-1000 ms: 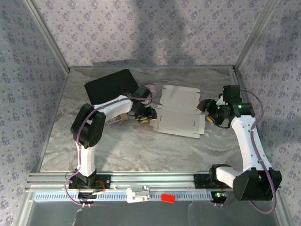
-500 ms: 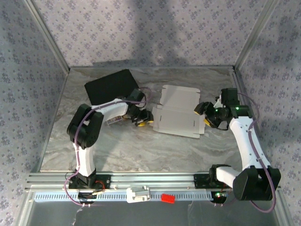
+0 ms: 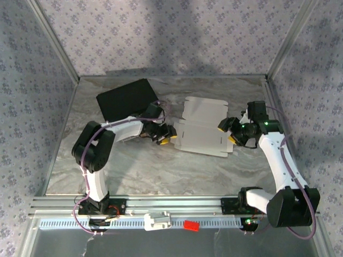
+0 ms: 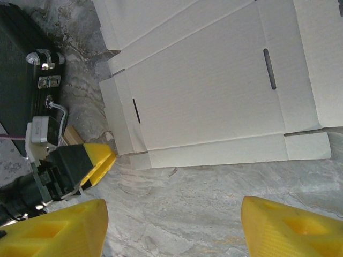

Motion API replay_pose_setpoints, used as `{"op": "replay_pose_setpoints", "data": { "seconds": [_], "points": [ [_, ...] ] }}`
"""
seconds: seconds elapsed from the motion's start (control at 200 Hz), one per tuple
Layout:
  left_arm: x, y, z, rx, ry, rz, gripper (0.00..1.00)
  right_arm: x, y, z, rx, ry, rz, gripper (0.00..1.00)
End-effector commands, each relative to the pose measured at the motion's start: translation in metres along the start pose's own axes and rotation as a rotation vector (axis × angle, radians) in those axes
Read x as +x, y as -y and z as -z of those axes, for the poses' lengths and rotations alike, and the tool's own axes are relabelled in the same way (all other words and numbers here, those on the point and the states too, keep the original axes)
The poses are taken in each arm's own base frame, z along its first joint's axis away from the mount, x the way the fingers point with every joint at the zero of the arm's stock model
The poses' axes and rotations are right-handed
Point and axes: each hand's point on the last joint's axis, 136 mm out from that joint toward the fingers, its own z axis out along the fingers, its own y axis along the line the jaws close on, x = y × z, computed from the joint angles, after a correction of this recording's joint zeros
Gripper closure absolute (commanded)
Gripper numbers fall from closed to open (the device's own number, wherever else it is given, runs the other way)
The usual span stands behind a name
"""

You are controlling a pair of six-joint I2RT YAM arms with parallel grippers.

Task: Fold the paper box

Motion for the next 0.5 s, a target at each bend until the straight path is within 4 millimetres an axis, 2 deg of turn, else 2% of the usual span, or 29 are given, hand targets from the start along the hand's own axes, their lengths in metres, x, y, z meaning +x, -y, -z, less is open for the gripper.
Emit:
{"op": "replay_pose_setpoints", "data": {
  "seconds": [0.0,0.075,0.215,0.495],
  "points": [
    [-0.021,0.010,0.006,-0.008,0.026,-0.081,0.47,0.000,-0.007,0.003,-0.018,-0.001,0.000,0.32],
    [-0.022,0.011,0.000,0.013,-0.003,-0.097,0.47,0.001,-0.007,0.004,-0.018,-0.004,0.005,0.32],
    [-0.020,0.000,-0.010,-0.006,-0.031,-0.106,0.48,0.001,-0.008,0.005,-0.023,-0.001,0.005,0.32],
    [-0.021,0.010,-0.026,0.017,-0.051,-0.124,0.50,0.001,-0.008,0.001,-0.027,-0.005,-0.004,0.32]
  ]
}}
